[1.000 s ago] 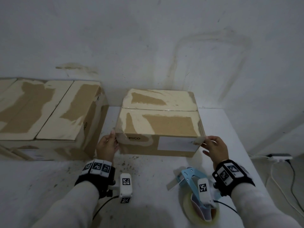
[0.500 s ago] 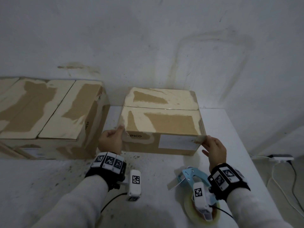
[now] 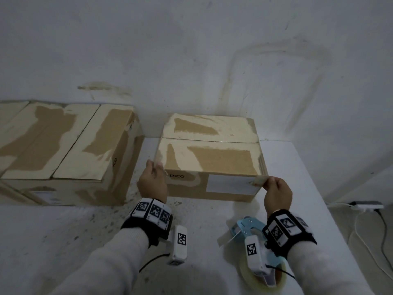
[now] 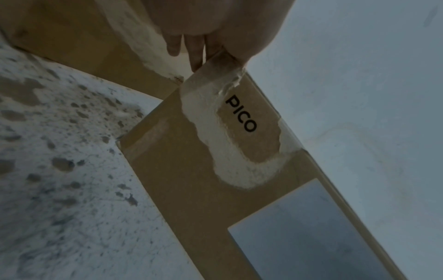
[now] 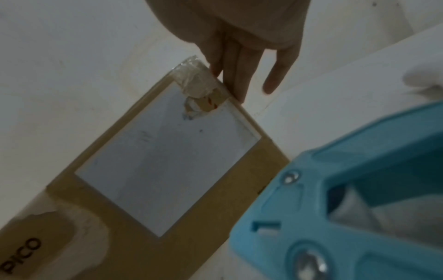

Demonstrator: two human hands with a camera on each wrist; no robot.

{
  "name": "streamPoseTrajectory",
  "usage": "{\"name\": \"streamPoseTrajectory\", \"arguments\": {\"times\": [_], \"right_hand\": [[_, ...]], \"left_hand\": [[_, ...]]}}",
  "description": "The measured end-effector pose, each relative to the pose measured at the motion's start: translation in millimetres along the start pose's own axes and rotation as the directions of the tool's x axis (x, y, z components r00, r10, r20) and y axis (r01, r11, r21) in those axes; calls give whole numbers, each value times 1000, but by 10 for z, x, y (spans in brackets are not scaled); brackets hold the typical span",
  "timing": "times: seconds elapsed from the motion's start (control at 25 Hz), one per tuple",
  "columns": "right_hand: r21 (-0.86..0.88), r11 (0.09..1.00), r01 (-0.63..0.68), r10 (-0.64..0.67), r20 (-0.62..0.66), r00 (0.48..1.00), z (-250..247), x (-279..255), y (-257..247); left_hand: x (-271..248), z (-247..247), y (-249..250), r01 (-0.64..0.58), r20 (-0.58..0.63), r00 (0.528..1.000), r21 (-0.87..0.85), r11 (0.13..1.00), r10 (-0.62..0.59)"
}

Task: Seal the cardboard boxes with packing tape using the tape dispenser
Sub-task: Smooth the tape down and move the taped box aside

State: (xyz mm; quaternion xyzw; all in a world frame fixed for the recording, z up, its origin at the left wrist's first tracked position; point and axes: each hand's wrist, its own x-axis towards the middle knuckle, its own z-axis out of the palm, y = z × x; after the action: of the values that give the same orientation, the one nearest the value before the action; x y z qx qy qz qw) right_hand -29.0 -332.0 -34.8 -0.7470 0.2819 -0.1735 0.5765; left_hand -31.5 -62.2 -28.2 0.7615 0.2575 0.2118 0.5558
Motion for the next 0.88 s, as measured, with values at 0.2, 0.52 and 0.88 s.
{"name": "streamPoseTrajectory", "arguments": {"times": [0.2,0.52,0.88], "right_hand": [[34,996,-78,79,-58,995,59,-99,-207],[-32,997,65,-64,36,997,150,-113,-198],[71,996,-50,41,124,991,151,60,-296]], "left_hand": [[-4,-22,46,-26,121,992,19,999,23],[39,1,-34,26,109,994,-87,996,-17],[302,41,83,133,36,991,-119,984,-130]]}}
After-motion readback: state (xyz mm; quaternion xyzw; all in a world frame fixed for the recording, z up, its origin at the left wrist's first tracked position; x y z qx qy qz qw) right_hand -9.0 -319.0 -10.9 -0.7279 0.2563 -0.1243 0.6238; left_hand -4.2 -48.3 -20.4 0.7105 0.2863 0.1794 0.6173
